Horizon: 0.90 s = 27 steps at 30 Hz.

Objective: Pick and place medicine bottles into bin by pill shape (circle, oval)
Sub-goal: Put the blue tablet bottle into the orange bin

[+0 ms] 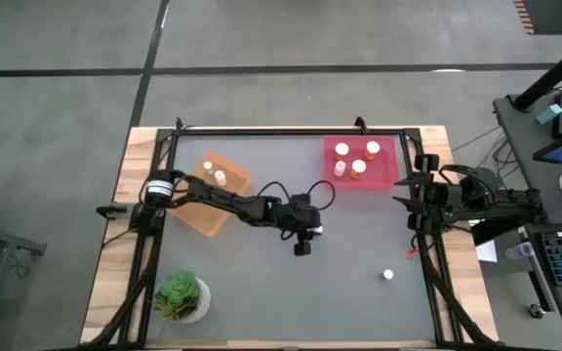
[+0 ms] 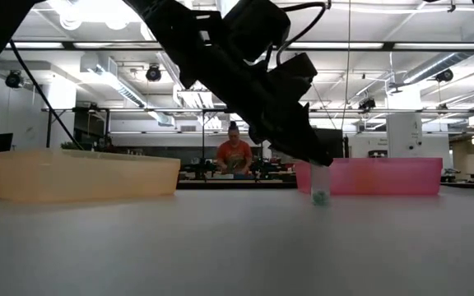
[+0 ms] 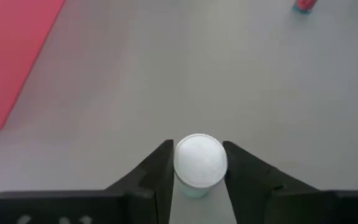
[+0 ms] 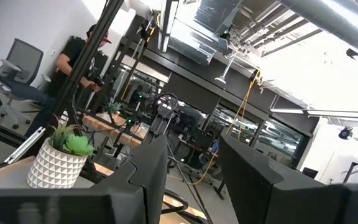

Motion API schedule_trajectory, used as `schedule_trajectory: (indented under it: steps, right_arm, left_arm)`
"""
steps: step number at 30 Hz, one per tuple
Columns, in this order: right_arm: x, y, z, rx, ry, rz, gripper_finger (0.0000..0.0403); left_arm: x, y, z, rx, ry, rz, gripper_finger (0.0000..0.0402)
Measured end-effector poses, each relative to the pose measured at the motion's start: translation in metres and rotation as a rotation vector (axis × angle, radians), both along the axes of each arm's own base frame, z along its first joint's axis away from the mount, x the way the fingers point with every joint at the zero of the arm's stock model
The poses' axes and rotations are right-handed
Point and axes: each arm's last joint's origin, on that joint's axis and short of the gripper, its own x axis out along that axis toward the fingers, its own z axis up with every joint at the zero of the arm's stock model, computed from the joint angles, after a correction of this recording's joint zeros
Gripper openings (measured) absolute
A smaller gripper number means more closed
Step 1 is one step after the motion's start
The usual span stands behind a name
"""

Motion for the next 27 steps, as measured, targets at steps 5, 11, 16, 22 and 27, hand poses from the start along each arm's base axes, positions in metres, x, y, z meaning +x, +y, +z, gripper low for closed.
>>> schedule_trajectory:
  steps: [5, 11, 16, 22, 27]
  right_arm:
    - [0.000, 0.000, 0.000, 0.000, 0.003, 0.000, 0.0137]
    - [0.000, 0.000, 0.000, 0.001, 0.004, -0.003, 0.0137]
    - [0.000, 0.000, -0.001, 0.000, 0.005, -0.003, 0.0137]
    - [0.000, 0.000, -0.001, 0.000, 0.005, -0.003, 0.0137]
    - [0.000, 0.000, 0.000, 0.000, 0.004, -0.002, 0.0137]
  left_arm:
    - [-0.007, 0.002, 0.013, 0.039, 0.024, 0.047, 0.0093]
    - [-0.034, 0.001, 0.049, 0.099, 0.076, 0.109, 0.0104]
    - [-0.071, 0.003, 0.077, 0.106, 0.106, 0.216, 0.0101]
    - [-0.131, 0.010, 0.094, 0.043, 0.029, 0.414, 0.0102]
    - [-0.182, 0.015, 0.091, -0.044, -0.014, 0.536, 0.0102]
